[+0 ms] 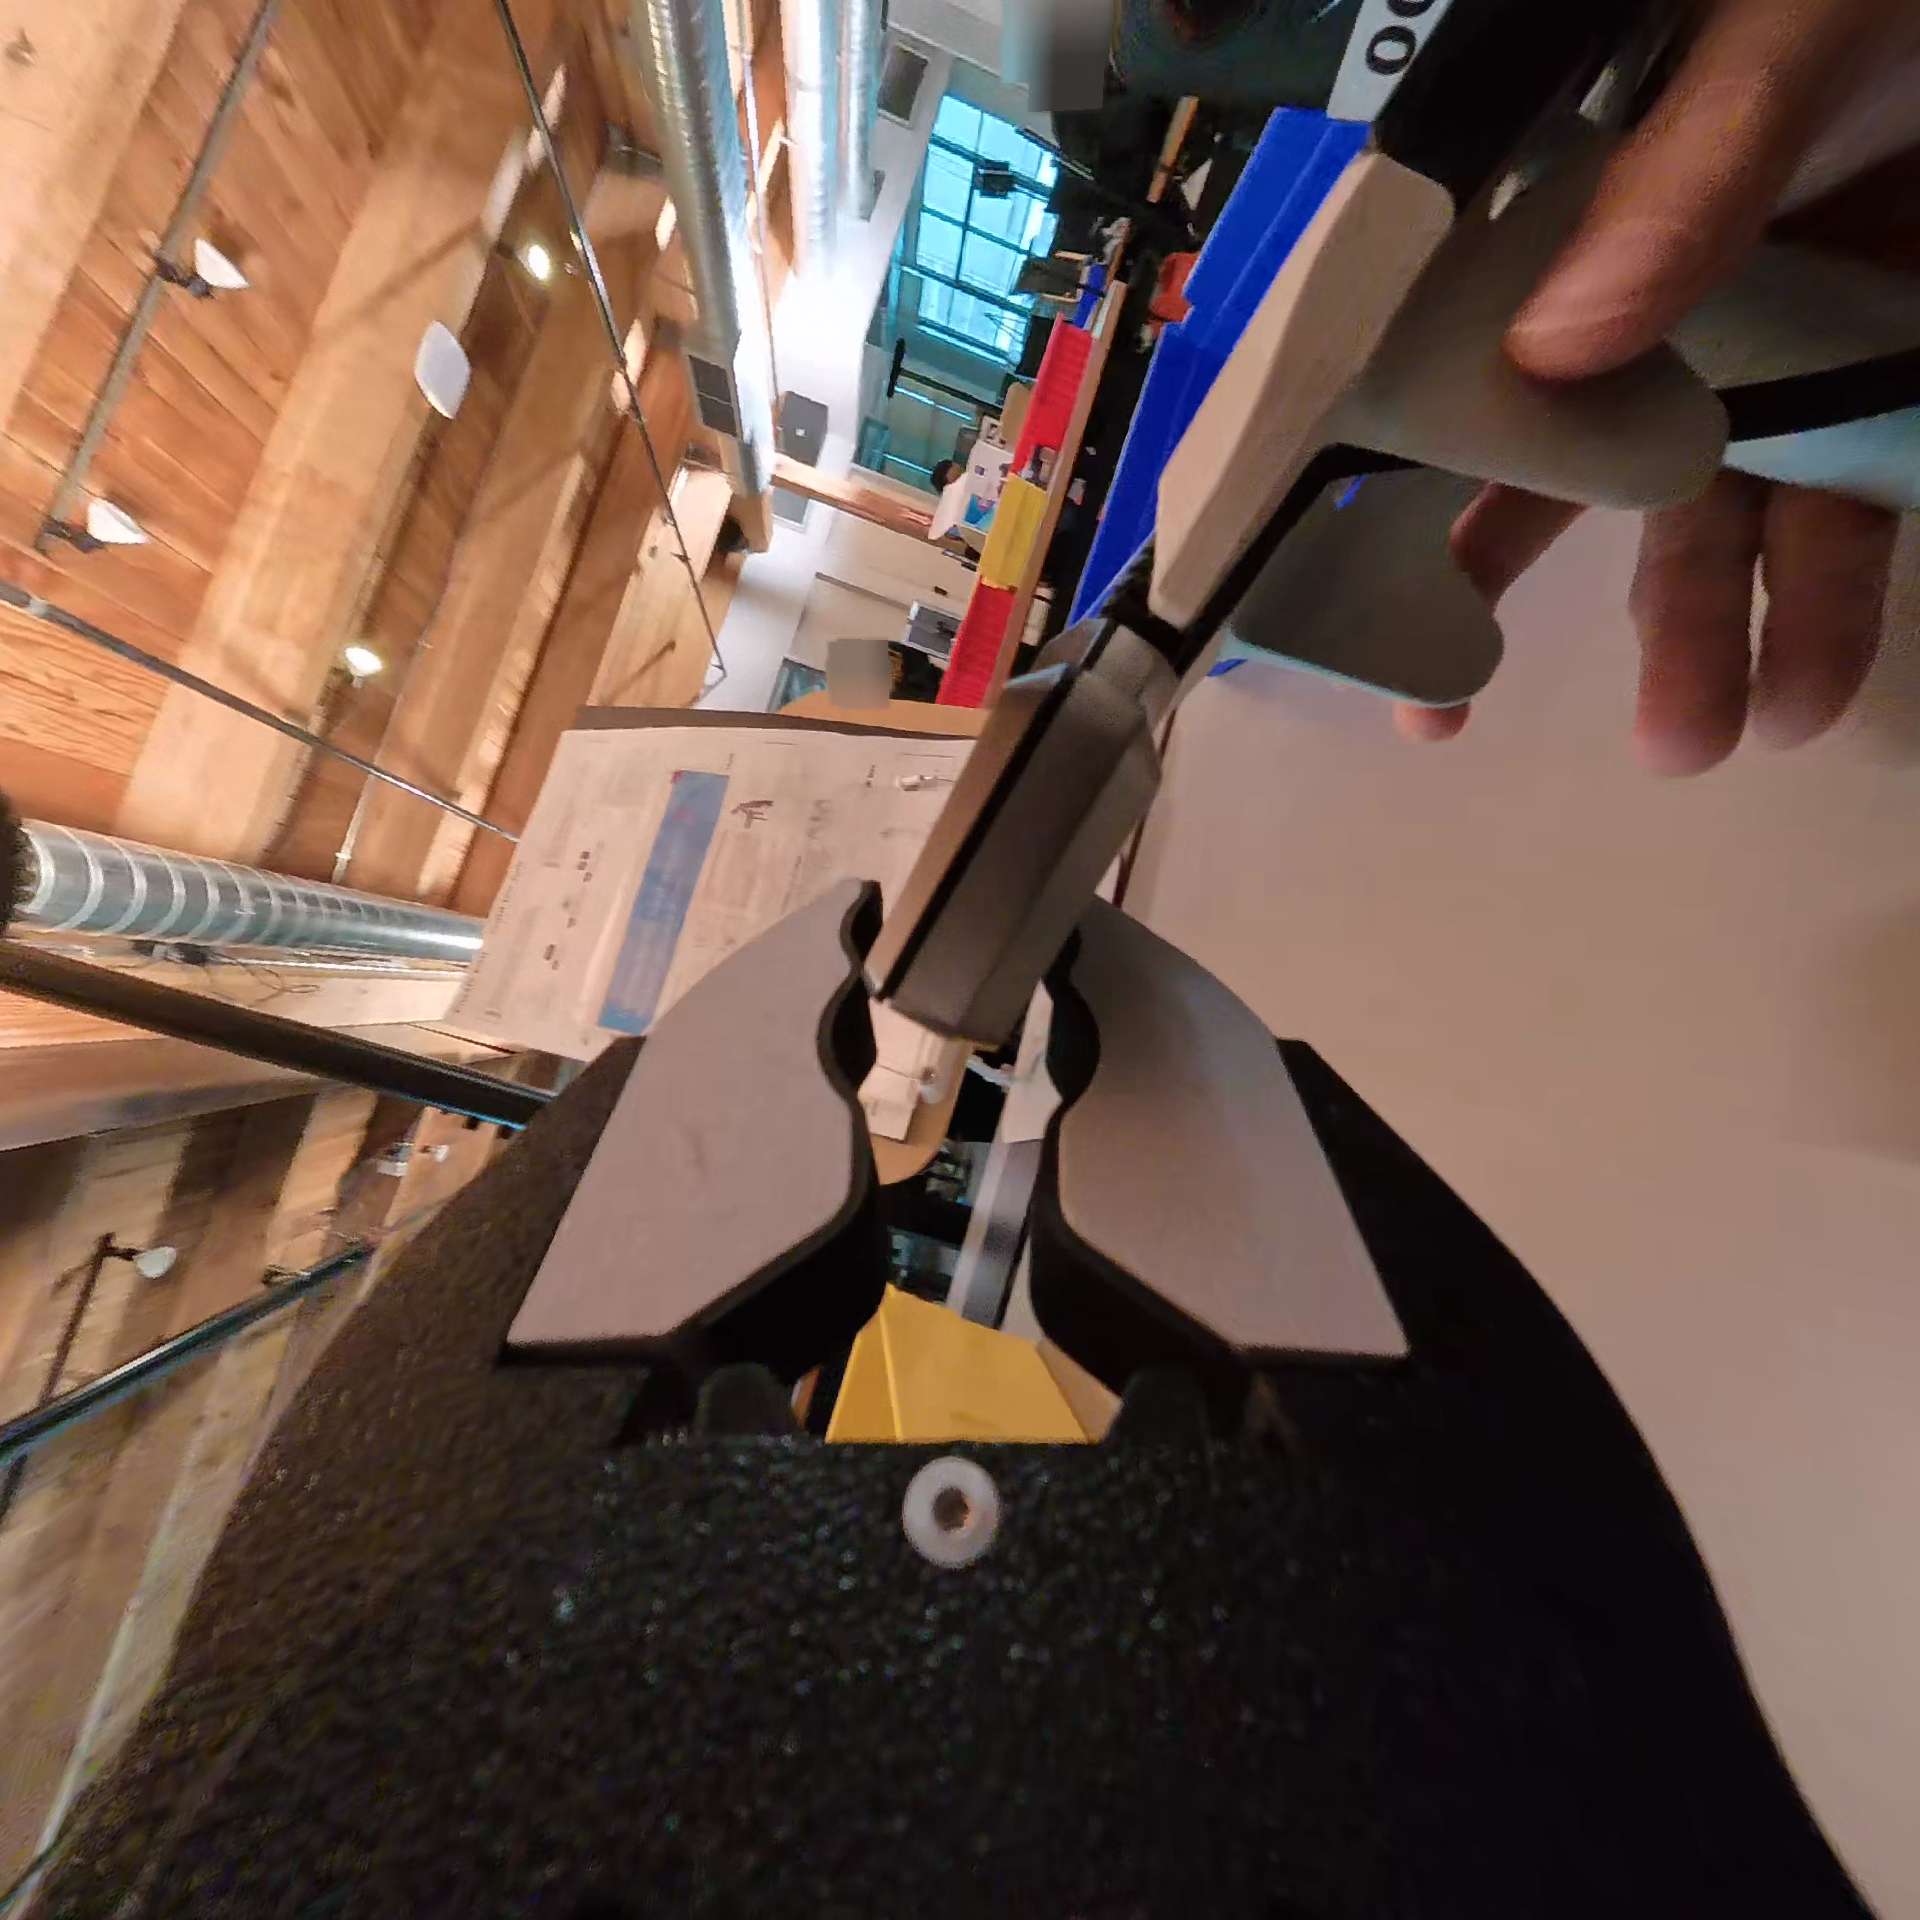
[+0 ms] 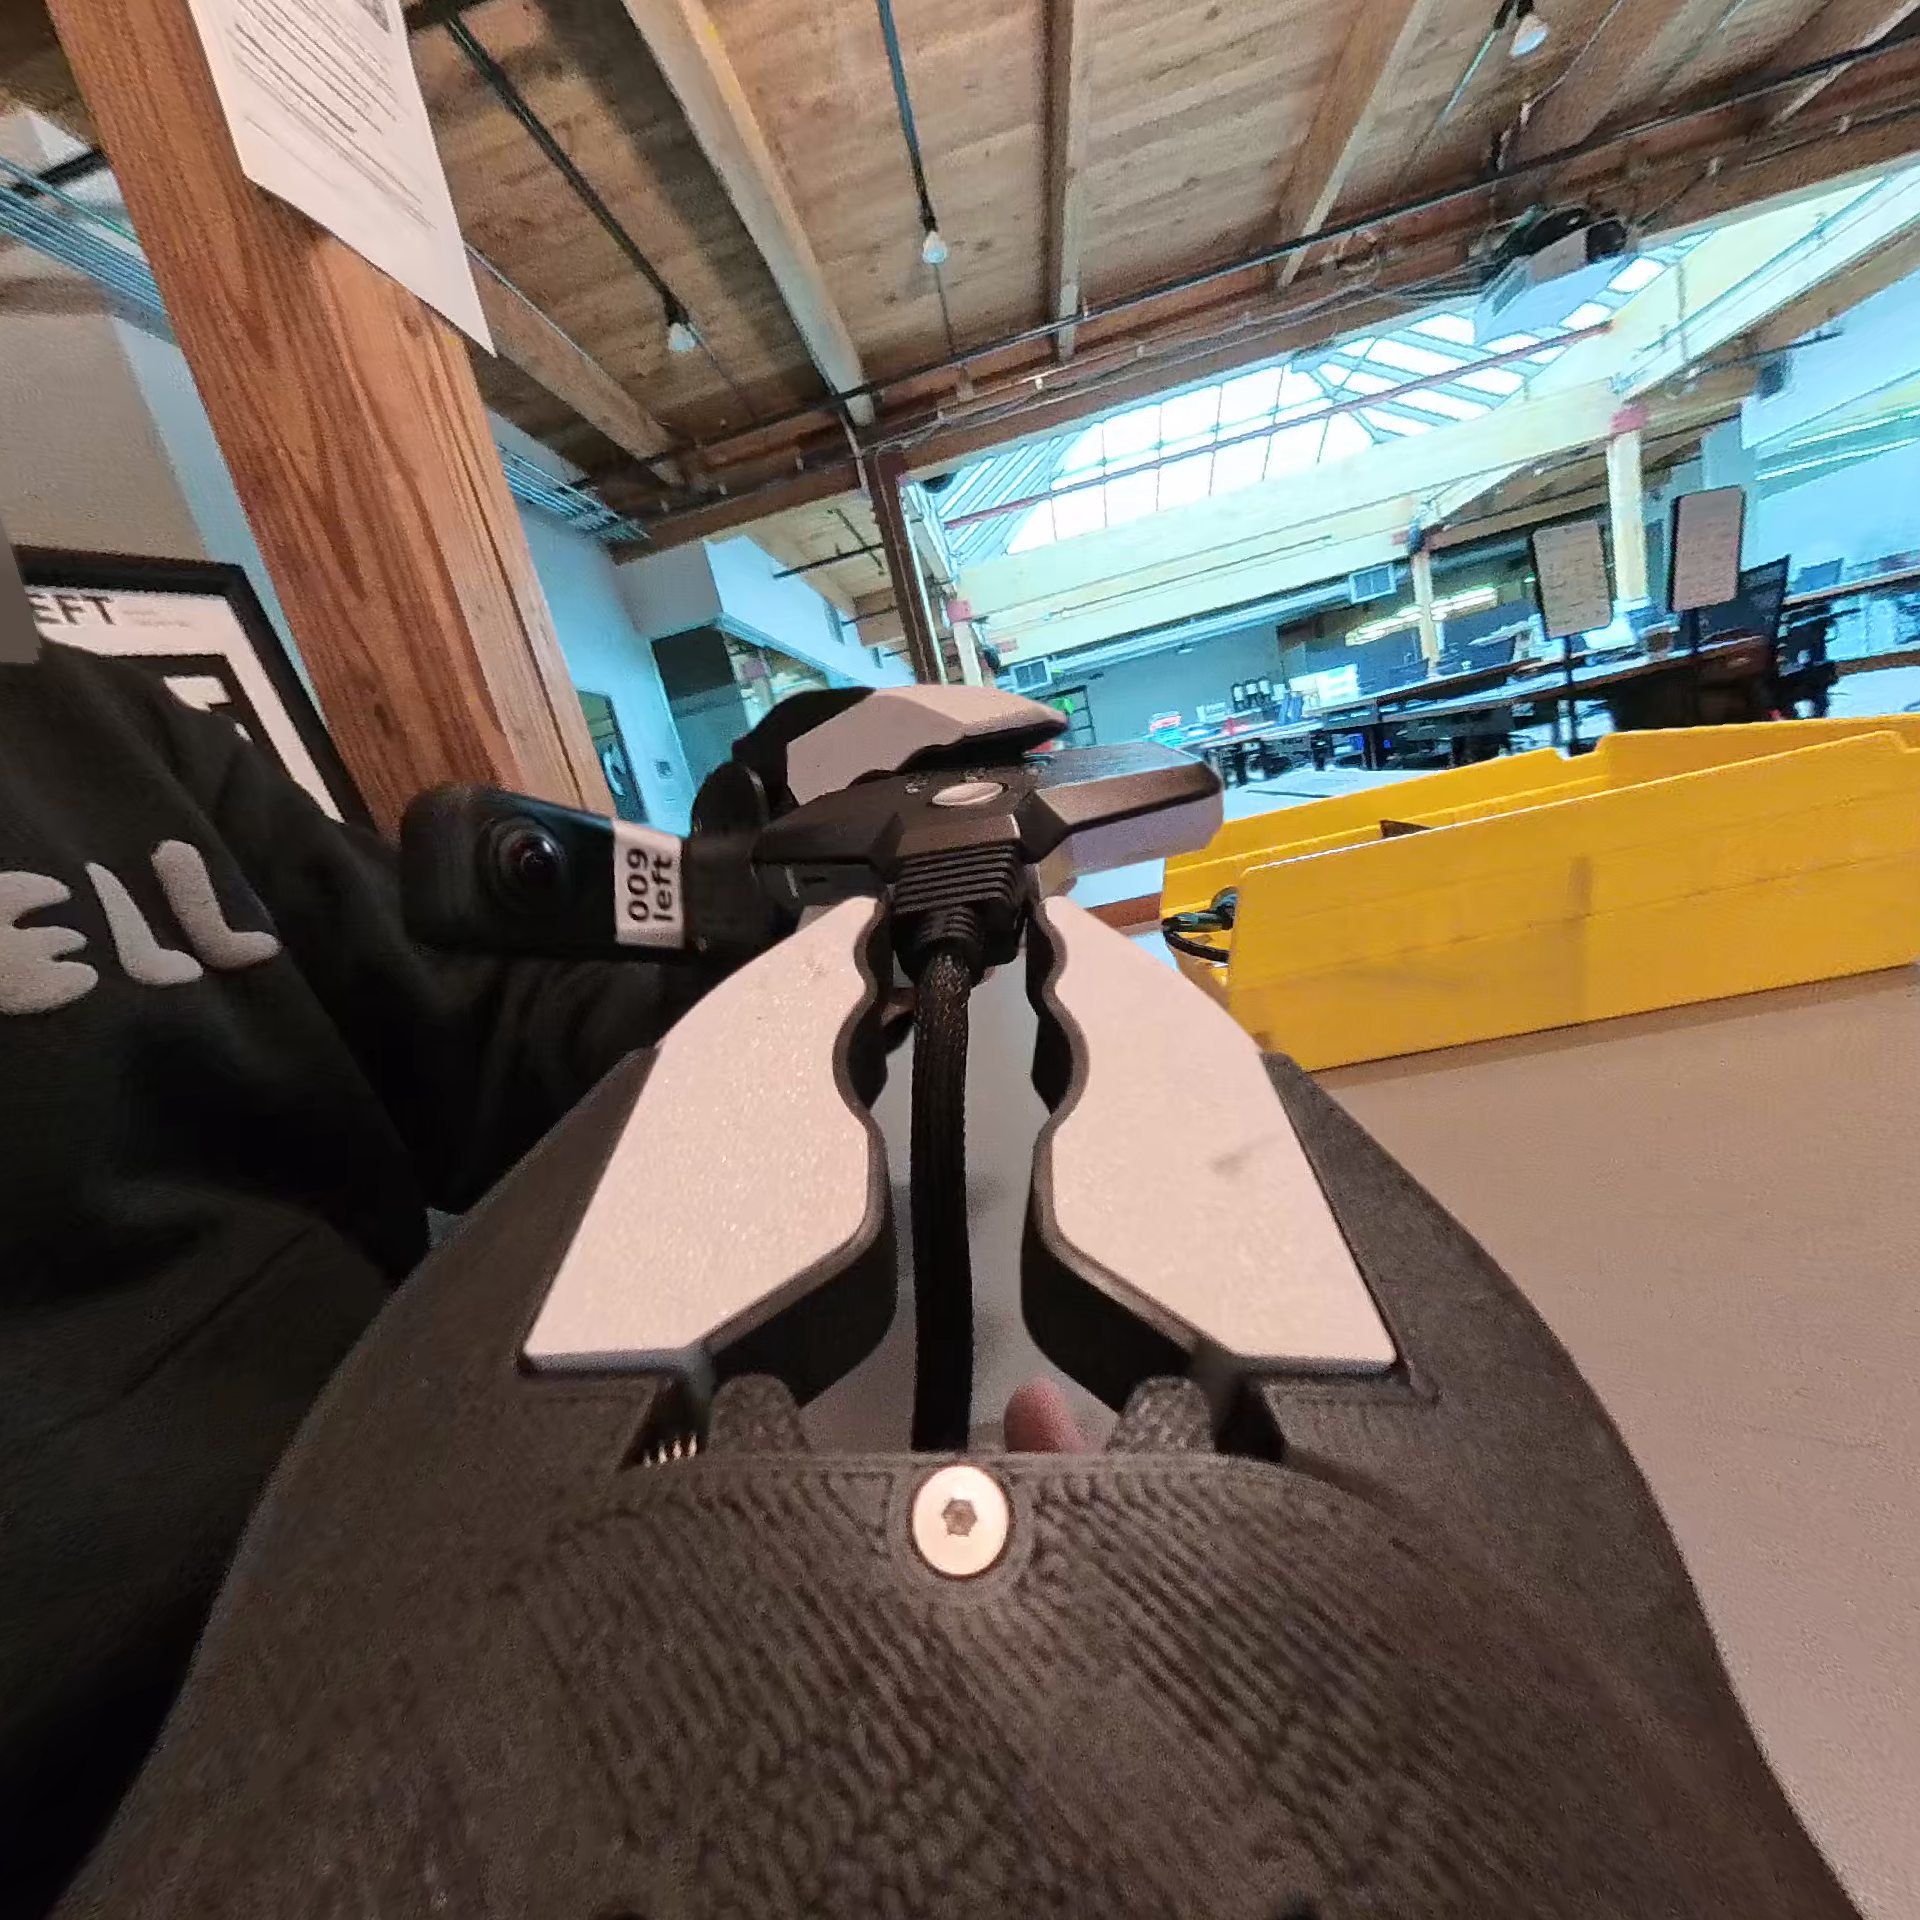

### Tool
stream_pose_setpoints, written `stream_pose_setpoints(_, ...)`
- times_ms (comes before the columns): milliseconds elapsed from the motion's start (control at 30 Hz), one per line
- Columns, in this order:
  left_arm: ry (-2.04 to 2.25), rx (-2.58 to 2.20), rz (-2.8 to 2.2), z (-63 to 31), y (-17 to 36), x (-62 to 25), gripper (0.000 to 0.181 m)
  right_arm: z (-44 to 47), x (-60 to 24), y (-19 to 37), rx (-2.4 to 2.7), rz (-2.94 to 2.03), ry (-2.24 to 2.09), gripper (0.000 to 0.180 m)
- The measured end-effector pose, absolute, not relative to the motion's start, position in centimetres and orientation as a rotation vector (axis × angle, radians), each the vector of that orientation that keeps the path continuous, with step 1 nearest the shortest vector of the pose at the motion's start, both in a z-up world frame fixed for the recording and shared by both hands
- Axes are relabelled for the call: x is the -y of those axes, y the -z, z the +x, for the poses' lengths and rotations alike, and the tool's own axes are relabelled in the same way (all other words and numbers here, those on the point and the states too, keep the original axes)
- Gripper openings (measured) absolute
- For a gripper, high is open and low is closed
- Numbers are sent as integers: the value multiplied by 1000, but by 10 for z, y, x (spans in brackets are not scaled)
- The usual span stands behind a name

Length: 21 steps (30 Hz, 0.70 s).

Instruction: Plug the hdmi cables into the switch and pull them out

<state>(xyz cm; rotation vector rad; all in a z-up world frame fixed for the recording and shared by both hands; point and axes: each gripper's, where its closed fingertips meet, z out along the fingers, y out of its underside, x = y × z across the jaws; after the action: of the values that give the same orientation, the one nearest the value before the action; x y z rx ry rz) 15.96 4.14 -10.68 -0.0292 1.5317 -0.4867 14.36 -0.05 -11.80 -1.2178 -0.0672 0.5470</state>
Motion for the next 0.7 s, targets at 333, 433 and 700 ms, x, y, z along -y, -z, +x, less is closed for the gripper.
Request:
stream_pose_setpoints(333, 420, -1574, 7, 166, 113, -36, 27, 145, -6, 121, 90, -1246, -394, 39)
stream_pose_setpoints(433, 438, -1559, -41, 166, 114, -40, 27, 145, -7, 119, 81, -1238, -392, 36)
stream_pose_setpoints(700, 395, -1597, -176, 172, 120, -48, 26, 155, -7, 120, 68, -1247, -251, 37)
